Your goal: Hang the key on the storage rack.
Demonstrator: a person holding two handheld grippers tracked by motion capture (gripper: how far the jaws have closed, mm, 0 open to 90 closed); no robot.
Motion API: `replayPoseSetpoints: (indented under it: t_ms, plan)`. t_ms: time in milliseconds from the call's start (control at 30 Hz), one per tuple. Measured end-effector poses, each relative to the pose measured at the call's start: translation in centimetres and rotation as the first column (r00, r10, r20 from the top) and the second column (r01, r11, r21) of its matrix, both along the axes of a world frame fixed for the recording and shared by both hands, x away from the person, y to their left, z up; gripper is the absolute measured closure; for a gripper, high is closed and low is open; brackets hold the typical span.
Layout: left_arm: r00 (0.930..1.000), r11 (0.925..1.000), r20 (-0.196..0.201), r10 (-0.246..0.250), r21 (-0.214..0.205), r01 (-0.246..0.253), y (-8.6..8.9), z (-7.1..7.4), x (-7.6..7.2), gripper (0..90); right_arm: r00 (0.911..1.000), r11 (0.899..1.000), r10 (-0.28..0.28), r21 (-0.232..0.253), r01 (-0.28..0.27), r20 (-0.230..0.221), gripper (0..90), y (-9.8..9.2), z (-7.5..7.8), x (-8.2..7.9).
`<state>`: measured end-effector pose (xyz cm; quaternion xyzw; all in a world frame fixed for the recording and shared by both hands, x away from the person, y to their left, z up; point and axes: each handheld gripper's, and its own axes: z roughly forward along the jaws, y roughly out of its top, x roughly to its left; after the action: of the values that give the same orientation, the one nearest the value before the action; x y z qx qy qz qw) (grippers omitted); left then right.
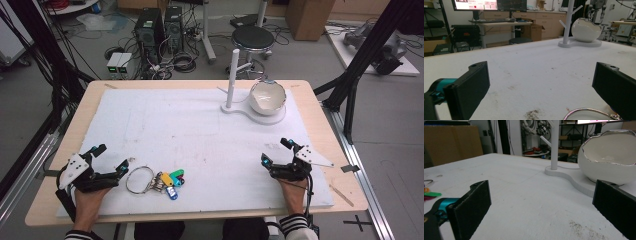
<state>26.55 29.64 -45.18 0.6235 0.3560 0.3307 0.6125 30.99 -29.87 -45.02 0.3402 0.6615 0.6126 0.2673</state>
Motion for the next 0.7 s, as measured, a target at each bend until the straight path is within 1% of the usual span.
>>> replayPoseSetpoints:
  t_ms: [67,100,433,500,600,700]
  plan:
    - [1.0000,1.0000,0.000,0.000,0.001,0.000,-0.01,0.00,0.00,1.7,1.0000,1.000,0.005,0.002,-0.005,-0.003,1.3,0.07,0.01,-0.04]
    - [1.0000,1.0000,-0.001,0.000,0.000,0.000,0.01,0.00,0.01,1.7,1.0000,1.000,0.004,-0.002,-0.004,0.004,1.3,0.02,0.00,0.00]
    - [1.0000,1.0000,0.001,-0.005,-0.004,0.005,0.06,0.00,0.01,1.7,1.0000,1.000,0.000,0.002,0.000,-0.006,1.3,0.11,0.01,-0.09]
    - [1.0000,1.0000,0.000,-0.006,-0.004,0.006,0.08,0.01,0.01,1.7,1.0000,1.000,-0.003,-0.006,0.003,0.001,1.3,0.14,0.01,-0.09]
    - [1.0000,0.9999,-0.002,-0.002,-0.010,0.002,0.18,0.01,0.04,1.7,1.0000,1.000,-0.003,-0.007,0.003,0.001,1.3,0.12,0.01,-0.09]
    - [1.0000,0.9996,-0.003,-0.007,-0.027,0.007,0.29,0.01,0.09,1.7,1.0000,1.000,0.000,-0.003,0.000,-0.003,1.3,0.10,0.01,-0.08]
